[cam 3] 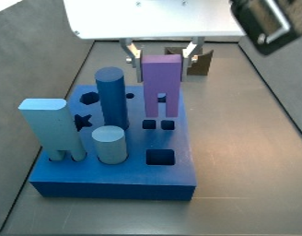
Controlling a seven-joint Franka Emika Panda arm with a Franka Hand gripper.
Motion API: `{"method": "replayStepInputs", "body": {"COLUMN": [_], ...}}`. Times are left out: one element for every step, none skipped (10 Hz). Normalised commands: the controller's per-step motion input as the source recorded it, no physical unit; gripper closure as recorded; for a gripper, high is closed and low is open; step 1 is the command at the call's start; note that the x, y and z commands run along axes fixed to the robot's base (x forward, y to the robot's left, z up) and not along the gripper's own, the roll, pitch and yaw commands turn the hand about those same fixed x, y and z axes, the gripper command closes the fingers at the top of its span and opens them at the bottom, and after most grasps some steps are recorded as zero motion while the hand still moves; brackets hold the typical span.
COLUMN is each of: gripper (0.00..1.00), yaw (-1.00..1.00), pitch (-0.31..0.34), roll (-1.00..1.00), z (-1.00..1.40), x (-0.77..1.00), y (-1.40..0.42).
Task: Pick up the double-square object. Move to above the board. Insert the double-square object.
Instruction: Insert the double-square object.
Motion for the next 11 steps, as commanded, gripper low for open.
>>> {"method": "replayStepInputs", "body": {"gripper": [1.0,1.0,1.0,1.0,1.0,1.0,1.0,1.0,1.0,1.0,1.0], "yaw": [0.11,0.15,0.11,0.07,0.04,0.0,0.0,0.0,0.0,0.0,0.0], "pitch": [0.0,0.0,0.043,0.011,0.02,0.011,0.017,0.006,0.006,0.0,0.0], "roll": [0.0,-0.06,-0.18,-0.16,-0.23,-0.25,-0.3,-0.33,-0.33,-0.18,0.0], "z": [-0.22,-0.28,-0.32,-0.25,-0.22,-0.2,-0.17,-0.18,-0.17,-0.24,-0.47], "x": [0.0,0.0,0.0,0.0,0.0,0.0,0.0,0.0,0.0,0.0,0.0], "y": [0.0,0.0,0.0,0.0,0.0,-0.04,-0.07,-0.08,-0.08,-0.04,-0.07]}}
